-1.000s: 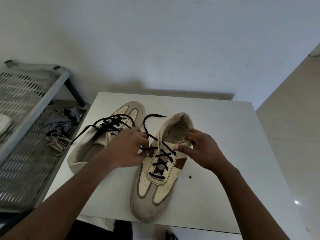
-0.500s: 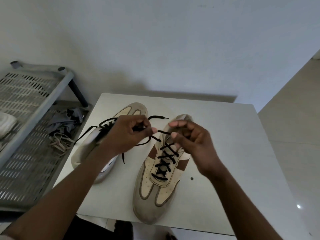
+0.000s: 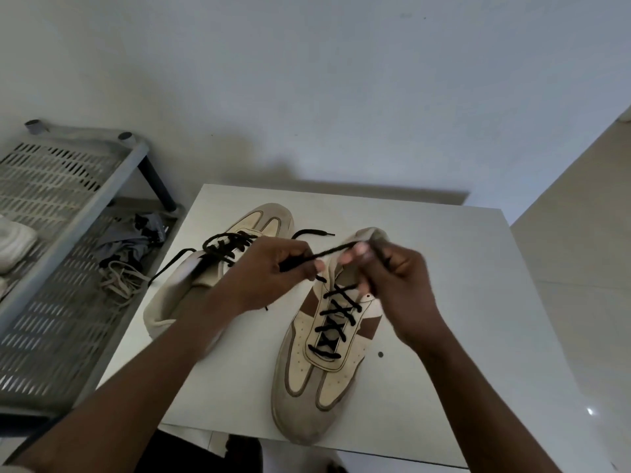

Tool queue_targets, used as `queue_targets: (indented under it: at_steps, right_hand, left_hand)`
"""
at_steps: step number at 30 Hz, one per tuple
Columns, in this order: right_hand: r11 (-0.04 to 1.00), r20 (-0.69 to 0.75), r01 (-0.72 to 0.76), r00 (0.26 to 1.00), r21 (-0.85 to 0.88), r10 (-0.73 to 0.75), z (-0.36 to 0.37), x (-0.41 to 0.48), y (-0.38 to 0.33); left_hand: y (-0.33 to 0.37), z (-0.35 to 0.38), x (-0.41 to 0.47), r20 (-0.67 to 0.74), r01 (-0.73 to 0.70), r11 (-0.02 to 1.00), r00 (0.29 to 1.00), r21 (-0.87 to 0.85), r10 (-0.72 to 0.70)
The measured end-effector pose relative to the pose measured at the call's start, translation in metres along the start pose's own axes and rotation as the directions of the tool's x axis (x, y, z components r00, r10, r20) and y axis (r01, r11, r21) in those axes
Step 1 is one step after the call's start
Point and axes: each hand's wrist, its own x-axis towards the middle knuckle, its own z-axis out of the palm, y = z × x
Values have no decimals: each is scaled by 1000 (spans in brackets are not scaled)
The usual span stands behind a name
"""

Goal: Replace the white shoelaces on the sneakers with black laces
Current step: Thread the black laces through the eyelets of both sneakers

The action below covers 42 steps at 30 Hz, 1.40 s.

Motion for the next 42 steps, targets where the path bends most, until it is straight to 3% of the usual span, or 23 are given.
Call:
queue_targets:
  at_steps: [3,5,7,9,11,12,14,16,18,20,23,24,26,29,32,34,36,38,40,42]
  right_hand:
    - [972,-283,-69,950,225,133,-19,5,4]
    - [935,-346,-129,905,331,247,-24,6,6]
    - [935,-355,-188,888,302,293,-20,6,10]
    - [975,-355,-215,916,-49,184,-14,5,15]
    - [855,-246,-139,969,-499,14,-9,1,17]
    - [788,-150,-50,987,-613,-53,-7,0,18]
    - [705,32,125,989,-699,-143,-1,-1,20]
    - [639,161,268,962,-721,-223,2,1,22]
    - [619,275,397,917,-677,-288,2,2,25]
    - [715,268,389,921,-581,-283,3,-1,26]
    - [926,-68,52,994,-373,-83,5,-1,20]
    - [970,-179,-36,984,-241,-8,4,1,18]
    - [994,-268,-96,960,-52,79,4,2,12]
    - [983,-148,-53,989,-177,26,16,-2,9]
    - [930,-60,32,997,-367,-57,30,-8,16]
    - [878,6,110,993,-466,-122,32,-10,22]
    - [782,140,211,977,-586,-159,34,-12,26]
    - [699,244,251,963,-670,-112,38,-14,30]
    - [695,271,254,958,-672,-89,40,-15,30]
    - [736,263,248,960,-629,-99,39,-13,26]
  left_hand:
    - [-1,-16,0,-69,45,997,996,-67,-50]
    - [-1,-25,-1,-160,89,968,979,-233,-128]
    - [-1,-29,-1,-229,98,930,955,-355,-187]
    - [1,-26,1,-233,92,922,954,-376,-190]
    - [2,-16,3,-157,77,956,980,-283,-125]
    - [3,-10,3,-93,58,981,993,-186,-76]
    - [3,2,2,37,10,1000,999,4,-10]
    - [4,8,1,100,-33,997,995,67,27]
    - [5,8,0,110,-45,996,993,83,36]
    - [4,5,0,108,-8,998,994,59,1]
    - [4,-4,2,-30,135,986,990,-101,-139]
    - [5,-6,4,-125,179,964,971,-195,-205]
    - [6,-8,7,-288,191,868,892,-459,-349]
    - [12,0,9,-290,140,741,860,-657,-420]
    - [17,18,5,11,362,752,904,-551,-427]
    - [18,22,4,128,411,737,903,-537,-411]
    - [20,18,6,56,325,723,928,-610,-369]
    - [21,13,8,-34,244,638,920,-730,-390]
    - [19,11,9,-85,202,599,905,-775,-417]
    - [15,10,10,-134,183,626,895,-758,-425]
